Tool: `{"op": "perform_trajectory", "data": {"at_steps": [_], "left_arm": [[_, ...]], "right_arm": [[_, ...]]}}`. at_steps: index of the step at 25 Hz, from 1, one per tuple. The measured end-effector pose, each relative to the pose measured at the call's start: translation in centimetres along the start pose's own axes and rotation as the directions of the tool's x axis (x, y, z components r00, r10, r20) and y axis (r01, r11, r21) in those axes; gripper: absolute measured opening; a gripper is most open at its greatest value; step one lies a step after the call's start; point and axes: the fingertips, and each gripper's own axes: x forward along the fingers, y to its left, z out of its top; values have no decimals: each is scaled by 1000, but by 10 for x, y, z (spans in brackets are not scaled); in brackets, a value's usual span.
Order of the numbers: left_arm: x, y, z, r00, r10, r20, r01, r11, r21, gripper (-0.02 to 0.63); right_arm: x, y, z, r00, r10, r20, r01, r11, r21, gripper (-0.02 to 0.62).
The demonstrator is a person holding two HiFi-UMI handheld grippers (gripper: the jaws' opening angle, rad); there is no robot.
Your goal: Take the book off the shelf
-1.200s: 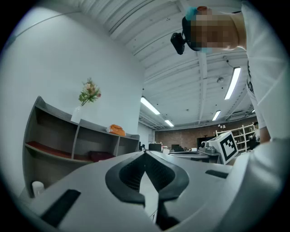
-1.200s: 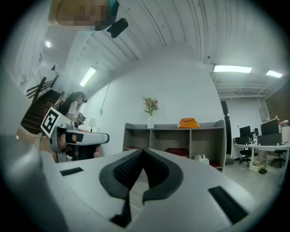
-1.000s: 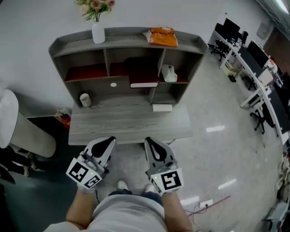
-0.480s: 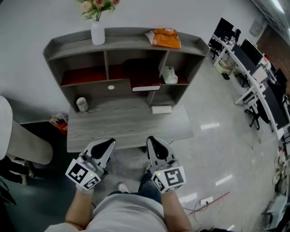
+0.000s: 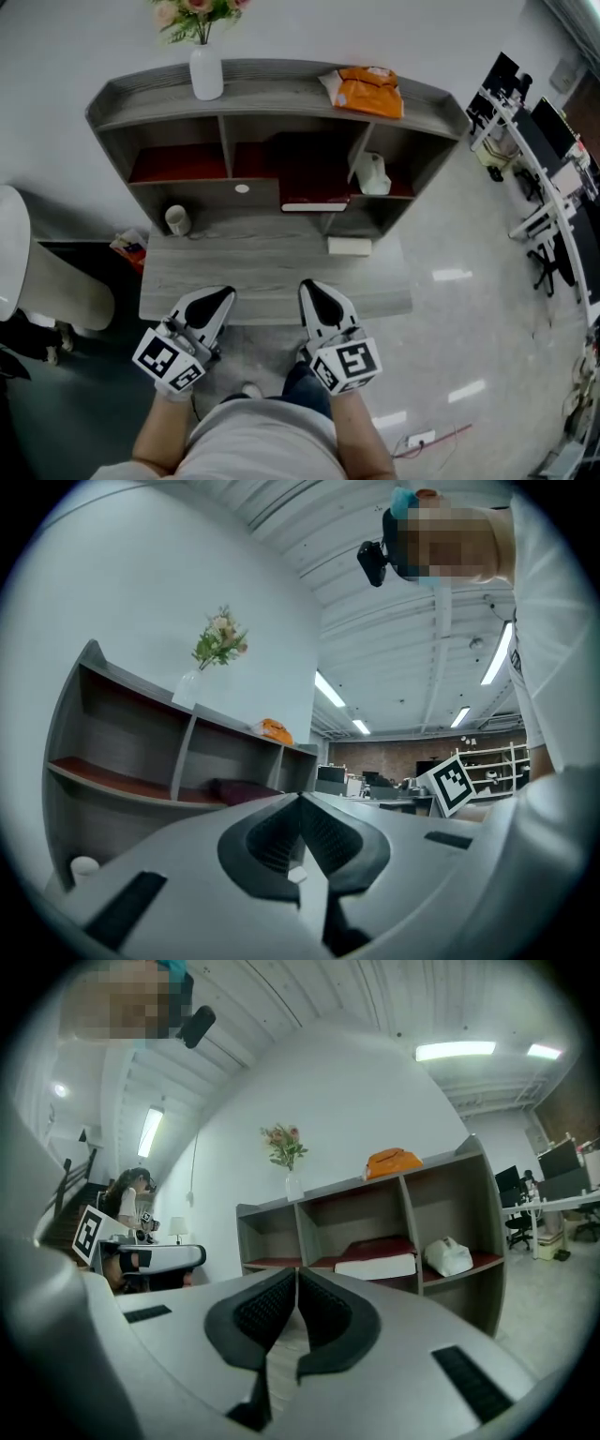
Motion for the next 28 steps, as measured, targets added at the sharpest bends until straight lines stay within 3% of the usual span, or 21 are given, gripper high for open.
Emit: {"op": "perform_trajectory", "data": {"at_steps": [5, 10, 15, 17, 20, 21, 28], "left_arm": [[46, 15, 2, 998, 57, -18, -57, 998, 27, 15], [89, 22, 2, 993, 115, -32, -114, 993, 41, 15], [123, 22, -6, 983, 174, -50, -172, 984, 49, 15], [134, 21, -9, 979, 196, -59, -192, 980, 55, 15], [148, 17, -16, 972, 220, -78, -215, 975, 62, 15], [152, 16, -19, 970, 225, -88, -220, 973, 65, 15], [168, 13, -25, 967, 227, -112, -221, 973, 64, 15]], "right_arm": [[29, -51, 1, 998, 67, 7, -67, 990, 125, 20], [46, -112, 0, 993, 111, 30, -114, 935, 337, 21], [59, -158, -11, 987, 161, 16, -151, 886, 438, 23], [64, -173, -15, 981, 190, 32, -178, 834, 523, 40], [72, -190, -21, 968, 246, 58, -222, 715, 663, 212], [75, -196, -23, 965, 255, 69, -228, 673, 704, 239], [98, -223, -27, 960, 233, 154, -241, 409, 880, 311]]}}
